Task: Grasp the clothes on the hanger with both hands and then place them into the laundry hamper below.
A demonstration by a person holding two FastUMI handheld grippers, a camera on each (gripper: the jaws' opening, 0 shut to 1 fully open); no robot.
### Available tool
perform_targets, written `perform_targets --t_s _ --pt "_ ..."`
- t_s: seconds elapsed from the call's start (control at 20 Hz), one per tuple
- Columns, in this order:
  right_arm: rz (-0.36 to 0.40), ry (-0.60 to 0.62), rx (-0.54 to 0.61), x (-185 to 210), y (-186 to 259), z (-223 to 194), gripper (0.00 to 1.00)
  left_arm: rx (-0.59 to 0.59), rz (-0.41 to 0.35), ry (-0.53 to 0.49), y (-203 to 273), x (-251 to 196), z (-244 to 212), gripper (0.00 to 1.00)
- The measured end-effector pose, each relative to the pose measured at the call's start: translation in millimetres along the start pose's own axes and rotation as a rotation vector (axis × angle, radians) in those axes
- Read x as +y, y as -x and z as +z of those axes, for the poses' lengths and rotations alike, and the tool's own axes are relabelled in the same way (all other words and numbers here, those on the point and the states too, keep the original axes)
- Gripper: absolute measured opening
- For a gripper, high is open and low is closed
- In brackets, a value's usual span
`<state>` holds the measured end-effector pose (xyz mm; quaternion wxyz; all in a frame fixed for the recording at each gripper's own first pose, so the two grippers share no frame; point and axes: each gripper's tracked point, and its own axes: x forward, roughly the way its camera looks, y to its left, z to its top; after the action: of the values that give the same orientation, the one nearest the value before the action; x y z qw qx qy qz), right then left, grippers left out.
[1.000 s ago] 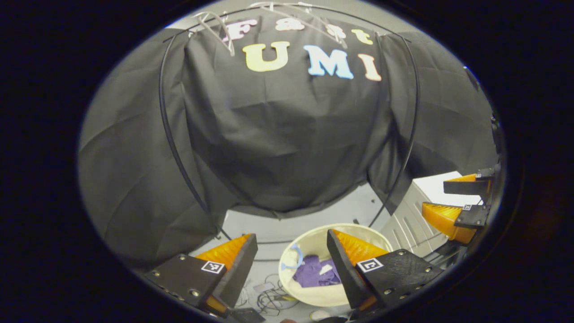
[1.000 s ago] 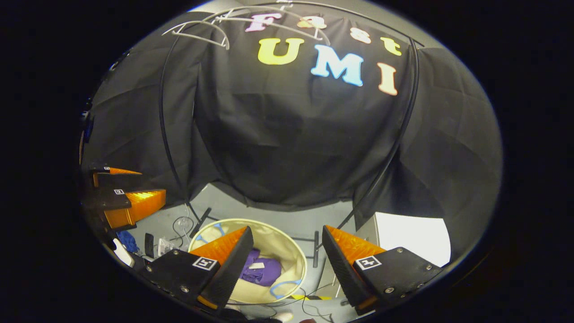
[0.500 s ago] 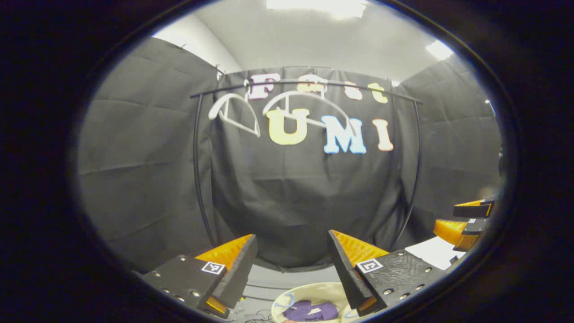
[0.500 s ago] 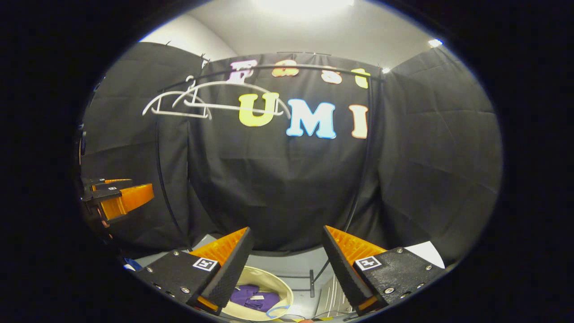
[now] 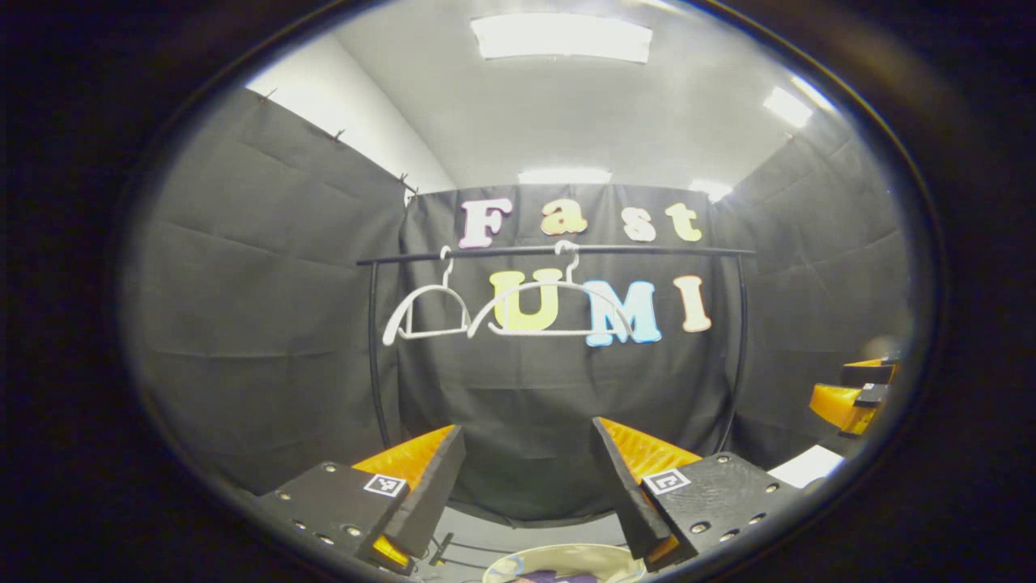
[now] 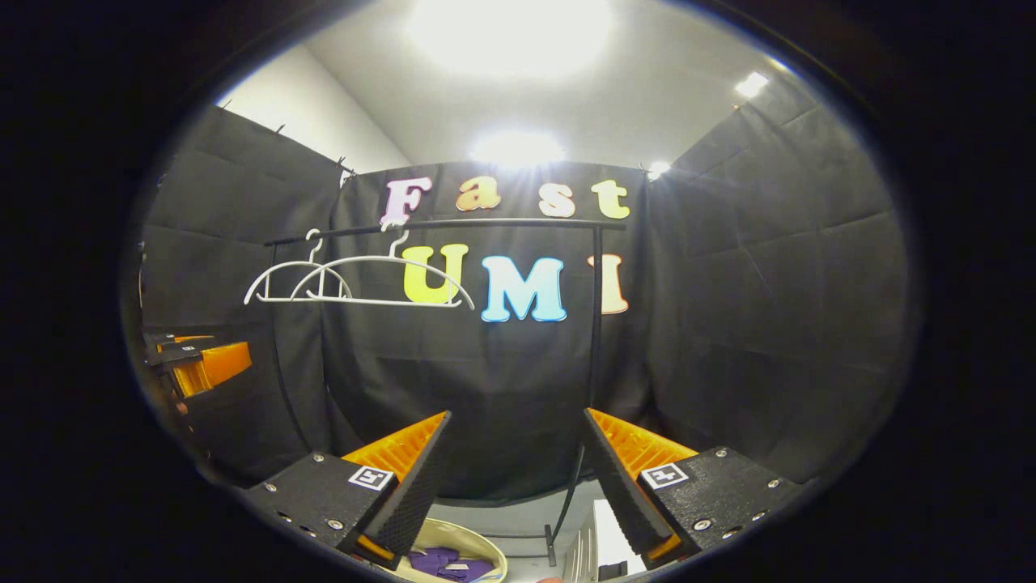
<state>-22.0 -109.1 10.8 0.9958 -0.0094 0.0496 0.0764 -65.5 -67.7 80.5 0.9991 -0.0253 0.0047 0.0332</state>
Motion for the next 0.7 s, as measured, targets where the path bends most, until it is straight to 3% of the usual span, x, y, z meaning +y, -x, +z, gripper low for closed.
perform_targets --t_s 0.7 --pt "-0.019 -0.033 -0.028 -5.3 1.4 9.4 0.95 -0.059 0.011 -0.030 1.1 7.7 38.0 0.96"
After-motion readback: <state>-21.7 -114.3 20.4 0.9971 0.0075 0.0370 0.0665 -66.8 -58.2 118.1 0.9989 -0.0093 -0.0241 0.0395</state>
